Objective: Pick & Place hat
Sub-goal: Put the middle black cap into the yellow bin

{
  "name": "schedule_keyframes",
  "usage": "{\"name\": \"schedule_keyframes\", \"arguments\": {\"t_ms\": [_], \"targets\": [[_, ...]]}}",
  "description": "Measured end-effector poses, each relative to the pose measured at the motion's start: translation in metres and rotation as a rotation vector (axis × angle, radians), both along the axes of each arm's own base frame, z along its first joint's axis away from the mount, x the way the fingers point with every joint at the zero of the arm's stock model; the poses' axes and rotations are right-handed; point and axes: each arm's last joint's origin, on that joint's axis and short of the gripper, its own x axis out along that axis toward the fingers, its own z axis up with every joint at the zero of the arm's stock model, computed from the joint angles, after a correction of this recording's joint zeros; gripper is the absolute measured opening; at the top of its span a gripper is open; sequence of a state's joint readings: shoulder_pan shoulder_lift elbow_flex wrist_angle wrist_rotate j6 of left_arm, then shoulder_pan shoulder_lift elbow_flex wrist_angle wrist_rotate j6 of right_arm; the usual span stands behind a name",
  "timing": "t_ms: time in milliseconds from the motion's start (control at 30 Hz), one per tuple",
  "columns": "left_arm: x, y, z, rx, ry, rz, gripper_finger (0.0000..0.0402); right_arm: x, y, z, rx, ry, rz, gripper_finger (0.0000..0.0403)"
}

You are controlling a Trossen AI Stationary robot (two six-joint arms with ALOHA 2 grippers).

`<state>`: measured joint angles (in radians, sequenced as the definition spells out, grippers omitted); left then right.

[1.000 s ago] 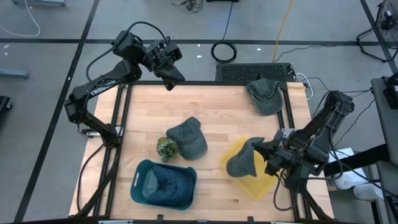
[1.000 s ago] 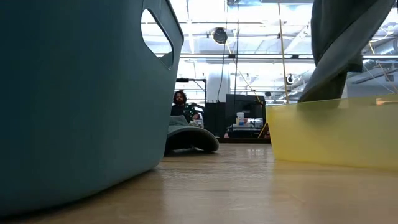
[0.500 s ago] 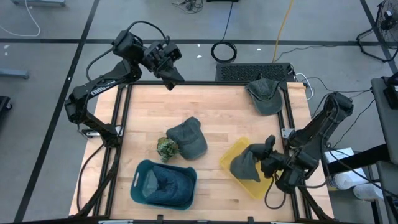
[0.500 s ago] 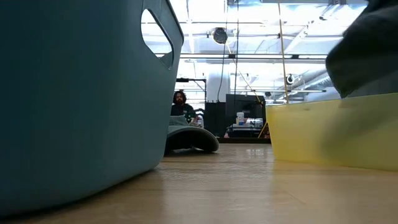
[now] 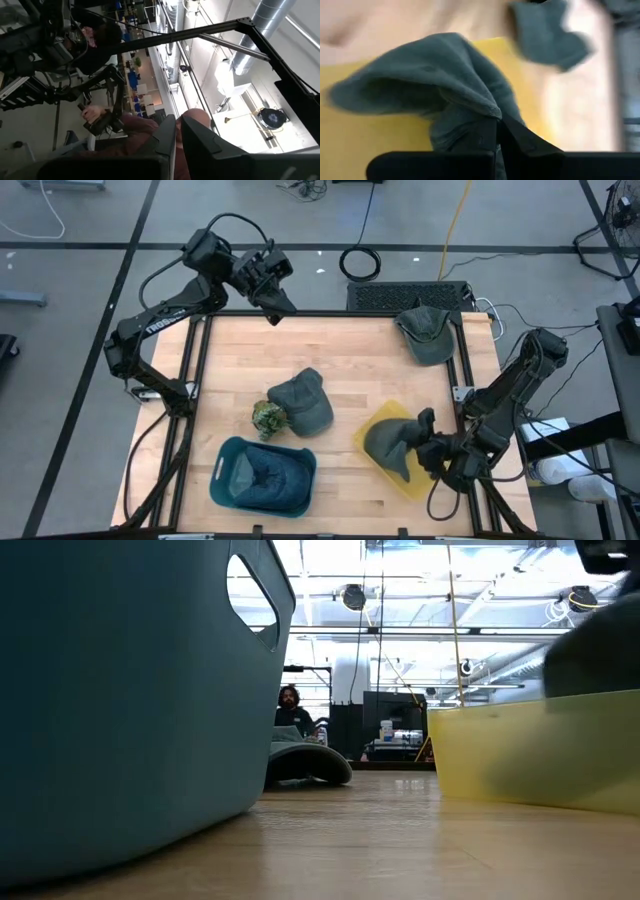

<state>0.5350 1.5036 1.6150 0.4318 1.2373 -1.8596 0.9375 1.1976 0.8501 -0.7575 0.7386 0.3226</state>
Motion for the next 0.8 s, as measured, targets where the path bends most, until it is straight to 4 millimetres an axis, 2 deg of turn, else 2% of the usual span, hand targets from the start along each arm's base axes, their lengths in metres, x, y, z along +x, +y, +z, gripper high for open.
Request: {"name": "schedule_keyframes", "arguments": {"t_ms": [200, 467, 600, 800], "targets": [[0.000, 0.000, 0.000, -0.002, 0.003, 0.000, 0.0035, -0.001, 0.007, -0.002, 0.191, 0.130, 0.047, 0.0003], [0.001, -0.002, 0.000, -0.002, 0.003, -0.006, 0.0035, -0.003, 0.010, -0.003, 0.301, 0.200, 0.025, 0.0014], [0.004, -0.008, 0.000, 0.008, -0.007, -0.024, 0.0035, -0.004, 0.011, -0.002, 0.353, 0.256, 0.046, 0.0055], [0.007, -0.016, -0.001, 0.026, -0.022, -0.049, 0.0035, -0.008, 0.006, 0.008, 0.400, 0.219, 0.071, 0.0152]]}}
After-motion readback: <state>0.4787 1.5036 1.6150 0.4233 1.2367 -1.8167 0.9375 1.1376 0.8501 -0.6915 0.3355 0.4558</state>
